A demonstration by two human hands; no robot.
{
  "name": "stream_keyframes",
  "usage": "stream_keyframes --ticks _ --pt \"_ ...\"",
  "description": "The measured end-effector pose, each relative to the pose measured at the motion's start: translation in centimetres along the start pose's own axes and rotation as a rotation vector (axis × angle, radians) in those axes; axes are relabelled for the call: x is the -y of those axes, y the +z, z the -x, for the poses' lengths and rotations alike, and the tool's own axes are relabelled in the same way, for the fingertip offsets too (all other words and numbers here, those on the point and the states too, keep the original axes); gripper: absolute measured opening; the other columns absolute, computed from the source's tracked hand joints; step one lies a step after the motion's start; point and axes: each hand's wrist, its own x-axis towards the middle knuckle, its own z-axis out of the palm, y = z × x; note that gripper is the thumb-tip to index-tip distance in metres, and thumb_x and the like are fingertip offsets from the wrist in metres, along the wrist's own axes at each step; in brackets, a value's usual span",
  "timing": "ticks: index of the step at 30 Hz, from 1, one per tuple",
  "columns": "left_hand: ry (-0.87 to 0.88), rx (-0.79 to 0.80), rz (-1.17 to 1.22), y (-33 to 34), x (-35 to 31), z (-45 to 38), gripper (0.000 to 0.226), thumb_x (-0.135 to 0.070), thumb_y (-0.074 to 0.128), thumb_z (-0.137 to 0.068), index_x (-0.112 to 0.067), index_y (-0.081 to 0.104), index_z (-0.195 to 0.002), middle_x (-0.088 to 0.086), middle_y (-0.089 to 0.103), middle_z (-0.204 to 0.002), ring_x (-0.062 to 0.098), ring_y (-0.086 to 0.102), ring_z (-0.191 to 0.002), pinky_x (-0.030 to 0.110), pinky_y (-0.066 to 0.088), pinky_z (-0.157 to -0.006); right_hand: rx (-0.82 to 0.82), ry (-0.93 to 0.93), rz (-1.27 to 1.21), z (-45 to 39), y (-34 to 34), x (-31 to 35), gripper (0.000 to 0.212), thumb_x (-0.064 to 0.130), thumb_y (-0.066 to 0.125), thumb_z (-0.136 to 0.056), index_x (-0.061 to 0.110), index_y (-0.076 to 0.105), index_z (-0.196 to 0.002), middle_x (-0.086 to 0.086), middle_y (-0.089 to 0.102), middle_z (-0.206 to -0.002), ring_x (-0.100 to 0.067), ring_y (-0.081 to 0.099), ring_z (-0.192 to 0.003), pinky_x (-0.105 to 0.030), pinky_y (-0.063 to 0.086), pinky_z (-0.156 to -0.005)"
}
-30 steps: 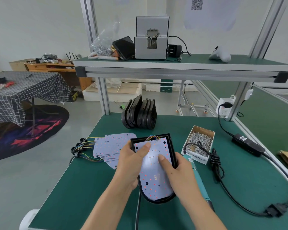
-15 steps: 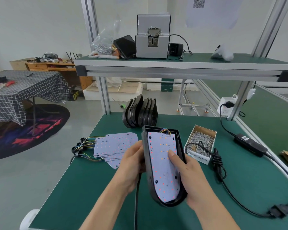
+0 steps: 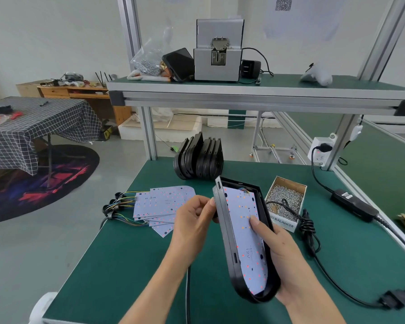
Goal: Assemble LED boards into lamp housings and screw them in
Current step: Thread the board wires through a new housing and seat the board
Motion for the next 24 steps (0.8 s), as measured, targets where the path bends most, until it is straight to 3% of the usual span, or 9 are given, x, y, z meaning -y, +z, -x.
stream_keyframes --ticks 4,7,11,18,24 --pt "0.038 0.02 0.016 -0.5 0.0 0.1 0.037 -0.058 0.065 -0.087 -0.022 0.072 -0.085 -0.006 0.06 -0.063 0.009 0.043 -0.056 0.016 0.034 -0.052 -0.009 0.068 -0.043 0.2 -0.6 0.3 0.042 0.032 0.087 -0.076 0.005 0.079 -0.107 -0.018 0.075 -0.096 -0.032 0.072 -0.075 -0.038 0.059 -0.066" --pt "-0.009 0.152 0.23 -1.3 -0.5 0.3 0.024 -0.037 0.063 -0.091 -0.019 0.075 -0.102 0.002 0.066 -0.075 0.014 0.034 -0.058 0.014 0.028 -0.049 -0.028 0.127 -0.153 0.3 -1.0 0.7 0.027 0.034 0.079 -0.074 0.009 0.083 -0.083 -0.011 0.07 -0.072 -0.022 0.068 -0.055 -0.028 0.055 -0.048" --pt "-0.038 0.224 0.287 -1.4 -1.0 0.5 0.021 -0.021 0.065 -0.091 -0.007 0.056 -0.104 0.012 0.067 -0.079 0.014 0.031 -0.056 0.015 0.03 -0.049 0.039 0.124 -0.278 0.2 -1.1 1.1 0.02 0.03 0.077 -0.072 0.01 0.081 -0.076 -0.008 0.063 -0.066 -0.016 0.059 -0.045 -0.025 0.048 -0.038" --pt "-0.076 0.276 0.383 -1.5 -0.9 0.4 0.018 -0.016 0.065 -0.091 -0.004 0.056 -0.101 0.017 0.068 -0.085 0.009 0.027 -0.05 0.017 0.029 -0.051 0.109 0.074 -0.251 0.1 -0.6 2.2 0.024 0.027 0.067 -0.085 0.011 0.083 -0.079 -0.006 0.068 -0.069 -0.014 0.064 -0.05 -0.023 0.051 -0.043" --pt "-0.103 0.177 0.302 -0.8 -0.6 -0.2 0.02 -0.025 0.072 -0.086 -0.01 0.059 -0.085 0.009 0.066 -0.071 0.009 0.024 -0.046 0.016 0.024 -0.044 0.061 0.085 -0.092 0.0 -0.5 2.7 0.024 0.031 0.071 -0.087 0.012 0.085 -0.087 -0.009 0.074 -0.073 -0.019 0.071 -0.057 -0.027 0.055 -0.047"
